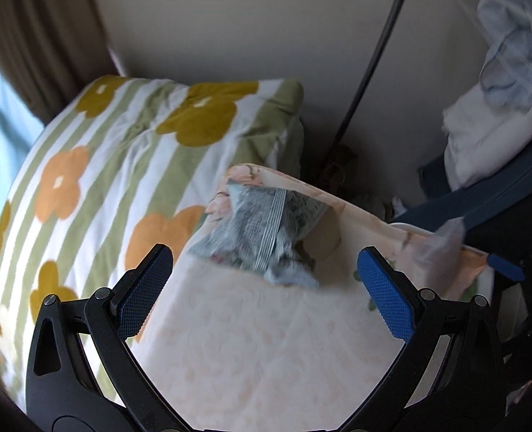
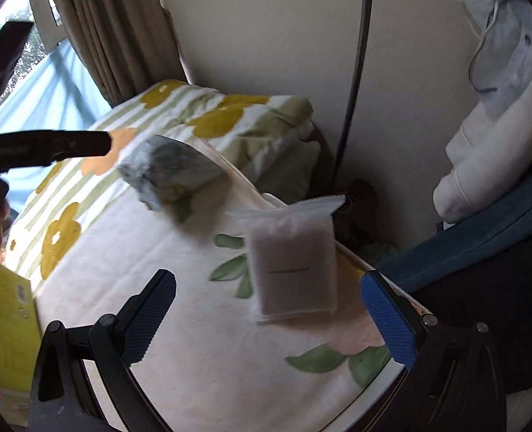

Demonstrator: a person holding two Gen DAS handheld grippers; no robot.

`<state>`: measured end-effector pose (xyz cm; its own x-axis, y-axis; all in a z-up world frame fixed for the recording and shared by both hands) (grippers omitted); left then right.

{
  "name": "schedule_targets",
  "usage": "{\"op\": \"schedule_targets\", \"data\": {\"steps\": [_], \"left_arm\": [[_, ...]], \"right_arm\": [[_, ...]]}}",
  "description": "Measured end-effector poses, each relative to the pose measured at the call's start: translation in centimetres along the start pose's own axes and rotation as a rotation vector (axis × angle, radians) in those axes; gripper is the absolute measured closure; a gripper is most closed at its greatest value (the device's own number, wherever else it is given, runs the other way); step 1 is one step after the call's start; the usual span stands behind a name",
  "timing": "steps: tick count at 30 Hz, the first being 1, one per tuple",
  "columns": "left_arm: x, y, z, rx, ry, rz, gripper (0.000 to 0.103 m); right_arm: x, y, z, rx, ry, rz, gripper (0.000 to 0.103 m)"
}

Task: Organize snacks
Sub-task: 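Grasp the silver printed bag with the left tool while the right tool grasps the white packet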

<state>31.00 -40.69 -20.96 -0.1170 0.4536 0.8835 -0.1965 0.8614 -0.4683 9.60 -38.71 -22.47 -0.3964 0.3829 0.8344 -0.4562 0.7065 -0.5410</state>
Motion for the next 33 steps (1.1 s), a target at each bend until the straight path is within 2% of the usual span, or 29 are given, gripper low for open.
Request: {"op": "schedule_targets", "data": {"steps": [7,11,13,17,20,23,24,26,27,28,33], "left_arm": [[-5.8,-0.8,0.2,-0.060,-0.011,-0.088,0.005],[-8.3,-0.9,0.2,-0.073,-0.027,-0.131,0.014],[-8.9,-1.0,0.1,-0.084,-0.027,-0.137,0.019],[-9.9,-1.1,0.4,-0.103,-0.022,-0.151,0.022],[-10.3,-0.9,0.7,-0.115,-0.013,-0.167,0.032],[-10.3,-0.8,0.7,-0.109,-0.011,-0.165,0.035],[-10.4,-0.8,0.7,-0.111,-0.009,-0.165,0.036],[-10.3,-0.8,0.7,-0.103,-0.004,-0.163,0.042],[-10.3,-0.8,0.8,-0.099,-0.002,-0.163,0.043],[-10.1,-0.8,0.8,-0.099,-0.007,-0.159,0.044],[-9.4,-0.6,1.1,-0.108,-0.015,-0.142,0.052]], "right_arm": [[-3.2,0.3,0.9,0.019,0.028,-0.041,0.004],[-4.7,0.5,1.1,0.031,0.032,-0.061,0.004],[-5.4,0.5,1.2,0.040,0.028,-0.075,0.004],[-5.9,0.5,0.7,0.076,0.026,-0.081,0.004],[-6.2,0.3,0.7,0.086,0.022,-0.084,0.004],[-6.3,0.3,0.8,0.086,0.021,-0.082,0.005],[-6.2,0.4,0.8,0.091,0.023,-0.082,0.006],[-6.2,0.4,0.8,0.093,0.028,-0.080,0.017],[-6.3,0.4,0.8,0.094,0.021,-0.083,0.031],[-6.5,0.3,0.9,0.097,0.033,-0.091,0.039],[-6.9,0.1,1.3,0.073,0.015,-0.100,0.043]]}}
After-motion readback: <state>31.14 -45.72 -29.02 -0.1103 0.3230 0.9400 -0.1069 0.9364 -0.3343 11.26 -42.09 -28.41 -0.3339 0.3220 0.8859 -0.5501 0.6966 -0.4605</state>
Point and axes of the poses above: each gripper's, at about its wrist camera, not at the fingertips, and x roughly against the way its jaws point, z to its right, y to its underside, the point moved 1 cm from there along -x, roughly the way its jaws point, and after that the axes turned 1 degree about z, right-handed, at the moved point
